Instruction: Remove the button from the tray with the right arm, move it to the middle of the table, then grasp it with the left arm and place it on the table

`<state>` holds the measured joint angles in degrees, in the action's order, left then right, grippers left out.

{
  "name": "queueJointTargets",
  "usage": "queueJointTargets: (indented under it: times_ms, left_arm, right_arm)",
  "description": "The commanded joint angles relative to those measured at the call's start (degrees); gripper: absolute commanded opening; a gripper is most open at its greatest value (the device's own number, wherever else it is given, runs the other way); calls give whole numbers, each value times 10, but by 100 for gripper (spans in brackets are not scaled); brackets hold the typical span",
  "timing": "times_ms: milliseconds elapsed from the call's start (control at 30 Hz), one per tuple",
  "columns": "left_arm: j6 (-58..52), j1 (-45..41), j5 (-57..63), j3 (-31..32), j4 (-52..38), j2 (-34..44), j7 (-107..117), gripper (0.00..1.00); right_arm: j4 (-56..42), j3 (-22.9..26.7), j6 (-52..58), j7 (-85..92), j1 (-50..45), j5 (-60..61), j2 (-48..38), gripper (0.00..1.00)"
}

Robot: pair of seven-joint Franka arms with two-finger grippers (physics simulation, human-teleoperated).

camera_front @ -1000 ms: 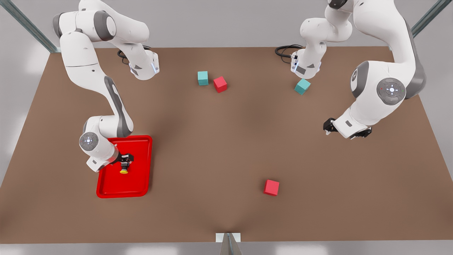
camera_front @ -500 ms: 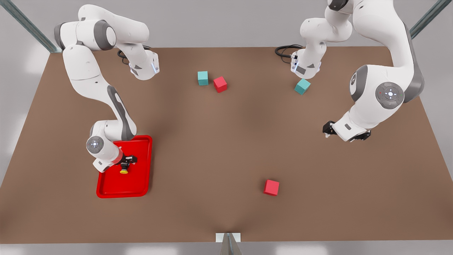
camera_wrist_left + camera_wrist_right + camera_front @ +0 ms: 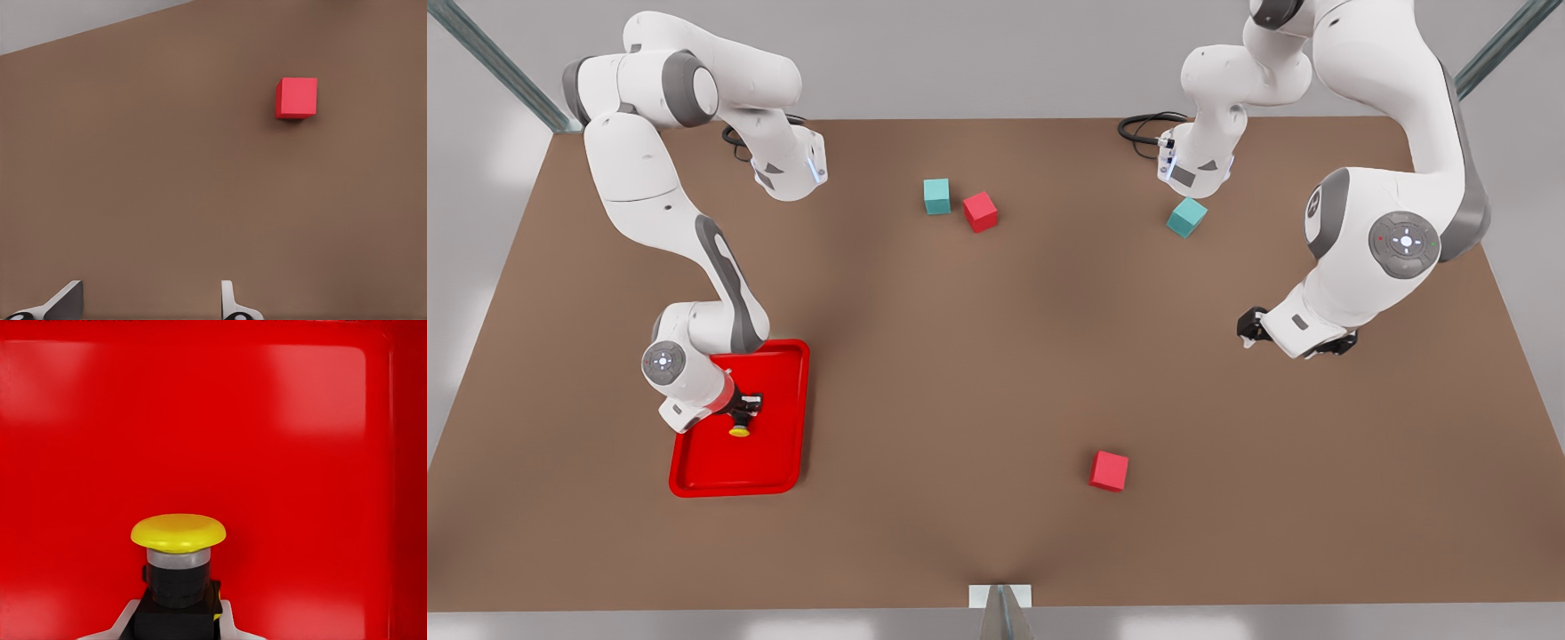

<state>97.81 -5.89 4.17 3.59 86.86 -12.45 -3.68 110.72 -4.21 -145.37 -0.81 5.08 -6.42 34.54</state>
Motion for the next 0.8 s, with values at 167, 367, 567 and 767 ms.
queueJointTargets:
  times_ms: [167, 367, 567, 767]
  left_arm:
    - [2, -1, 1, 0, 0, 1, -1, 100]
    - [2, -1, 1, 0, 0, 1, 0, 100]
    - [1, -1, 0, 0, 0, 1, 0, 100]
    - [1, -1, 1, 0, 0, 1, 0, 100]
  right_arm:
    - [-64, -102, 219, -88, -12, -11, -99, 39]
    - [-189, -162, 323, -317, -131, -7, -91, 38]
    - [-330, -161, 318, -658, -300, 3, 39, 38]
    - [-437, -153, 214, -835, -388, 3, 156, 39]
